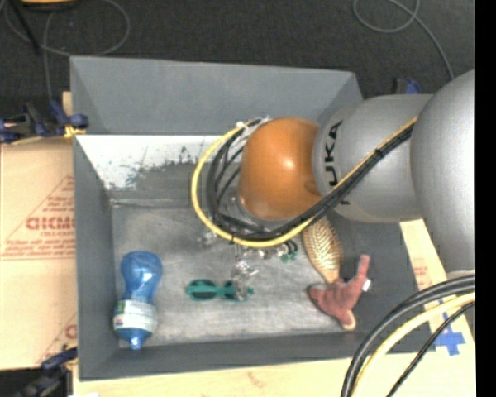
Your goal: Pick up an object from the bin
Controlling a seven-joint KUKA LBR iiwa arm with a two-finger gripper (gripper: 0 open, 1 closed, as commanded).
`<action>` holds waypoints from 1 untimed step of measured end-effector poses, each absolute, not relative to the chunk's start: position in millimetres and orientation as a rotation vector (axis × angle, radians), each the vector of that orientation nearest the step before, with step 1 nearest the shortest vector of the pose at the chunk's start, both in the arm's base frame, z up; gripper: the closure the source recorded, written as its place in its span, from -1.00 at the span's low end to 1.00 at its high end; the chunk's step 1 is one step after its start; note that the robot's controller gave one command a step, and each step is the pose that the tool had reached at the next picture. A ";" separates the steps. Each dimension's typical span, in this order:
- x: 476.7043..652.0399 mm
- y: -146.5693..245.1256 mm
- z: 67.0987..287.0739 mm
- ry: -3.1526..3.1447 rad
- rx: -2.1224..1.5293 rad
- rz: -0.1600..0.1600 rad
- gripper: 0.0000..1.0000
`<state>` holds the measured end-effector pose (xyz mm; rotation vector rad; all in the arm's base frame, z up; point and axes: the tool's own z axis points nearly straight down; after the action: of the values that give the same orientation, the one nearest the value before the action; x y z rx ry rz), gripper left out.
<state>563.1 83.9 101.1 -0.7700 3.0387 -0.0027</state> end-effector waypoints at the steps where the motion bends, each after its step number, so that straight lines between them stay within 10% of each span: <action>1: 487.3 36.5 78.3 2.982 -0.980 0.000 1.00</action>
Offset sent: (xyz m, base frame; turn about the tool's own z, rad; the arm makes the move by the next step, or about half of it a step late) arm 0.0000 0.0000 0.0000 0.0000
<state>487.3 36.5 78.3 -0.9801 2.9822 0.0002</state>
